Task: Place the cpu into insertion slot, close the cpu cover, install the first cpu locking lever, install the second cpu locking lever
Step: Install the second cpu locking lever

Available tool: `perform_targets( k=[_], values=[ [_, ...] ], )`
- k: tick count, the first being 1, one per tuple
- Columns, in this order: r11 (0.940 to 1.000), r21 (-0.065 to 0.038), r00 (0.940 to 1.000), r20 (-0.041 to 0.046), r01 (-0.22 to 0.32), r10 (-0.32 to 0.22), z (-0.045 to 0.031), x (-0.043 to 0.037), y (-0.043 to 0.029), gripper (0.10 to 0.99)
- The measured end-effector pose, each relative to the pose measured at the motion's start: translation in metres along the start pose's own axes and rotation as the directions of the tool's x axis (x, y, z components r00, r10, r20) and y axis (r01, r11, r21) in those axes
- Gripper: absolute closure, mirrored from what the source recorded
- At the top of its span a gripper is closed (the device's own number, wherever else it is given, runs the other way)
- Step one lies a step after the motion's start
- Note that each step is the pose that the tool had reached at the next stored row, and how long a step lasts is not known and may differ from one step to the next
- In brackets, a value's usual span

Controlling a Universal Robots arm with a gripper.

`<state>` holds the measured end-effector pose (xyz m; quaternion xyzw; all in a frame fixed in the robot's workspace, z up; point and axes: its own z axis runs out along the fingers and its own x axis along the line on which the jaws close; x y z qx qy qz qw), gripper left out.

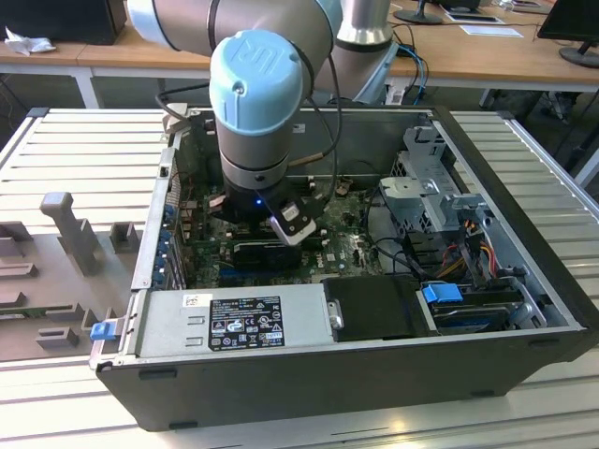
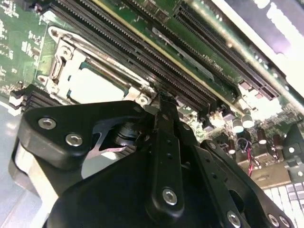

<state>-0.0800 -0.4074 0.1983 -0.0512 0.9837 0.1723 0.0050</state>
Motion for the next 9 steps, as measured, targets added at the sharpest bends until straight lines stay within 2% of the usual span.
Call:
perform_targets(
  k=[5,9],
  values=[
    [1.0,0.0,1.0,0.0001,0.0,0.0,-0.0138,-0.0001,0.005,0.98],
    [1.0,0.0,1.0,0.0003,0.0,0.0,-0.0152,-0.0002,0.0055,0.98]
  ],
)
